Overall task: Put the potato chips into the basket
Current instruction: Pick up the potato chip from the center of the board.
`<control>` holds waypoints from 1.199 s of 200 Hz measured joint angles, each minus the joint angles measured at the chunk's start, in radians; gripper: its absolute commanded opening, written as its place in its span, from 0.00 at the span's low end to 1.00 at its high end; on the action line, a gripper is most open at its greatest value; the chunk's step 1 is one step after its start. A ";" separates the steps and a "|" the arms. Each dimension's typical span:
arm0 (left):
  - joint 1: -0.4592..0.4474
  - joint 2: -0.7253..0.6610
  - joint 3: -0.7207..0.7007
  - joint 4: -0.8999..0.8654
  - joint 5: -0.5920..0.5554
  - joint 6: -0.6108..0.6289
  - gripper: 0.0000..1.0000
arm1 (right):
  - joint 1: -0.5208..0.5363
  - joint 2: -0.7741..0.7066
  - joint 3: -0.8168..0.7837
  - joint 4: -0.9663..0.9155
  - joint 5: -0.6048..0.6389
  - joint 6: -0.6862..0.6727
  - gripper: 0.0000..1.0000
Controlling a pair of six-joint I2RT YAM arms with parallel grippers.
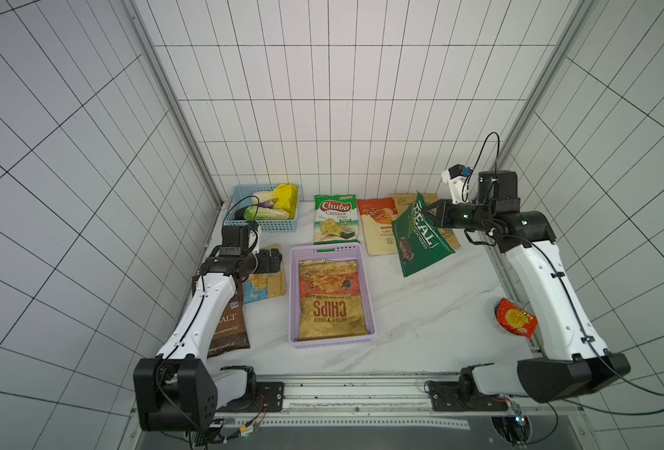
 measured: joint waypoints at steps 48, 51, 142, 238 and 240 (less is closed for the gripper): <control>0.000 -0.032 0.007 -0.008 0.044 0.050 0.98 | 0.065 0.008 0.126 -0.078 -0.106 -0.030 0.00; 0.000 -0.034 0.011 -0.011 0.048 0.056 0.98 | 0.072 0.011 0.134 -0.082 -0.113 -0.031 0.00; 0.000 -0.037 0.391 -0.230 0.517 0.382 0.97 | 0.354 0.230 0.316 -0.212 -0.184 -0.122 0.00; -0.098 -0.005 0.526 -0.562 0.807 0.852 0.96 | 0.561 0.467 0.515 -0.369 -0.175 -0.291 0.00; -0.100 -0.005 0.526 -0.565 0.806 0.858 0.96 | 0.563 0.467 0.515 -0.369 -0.175 -0.293 0.00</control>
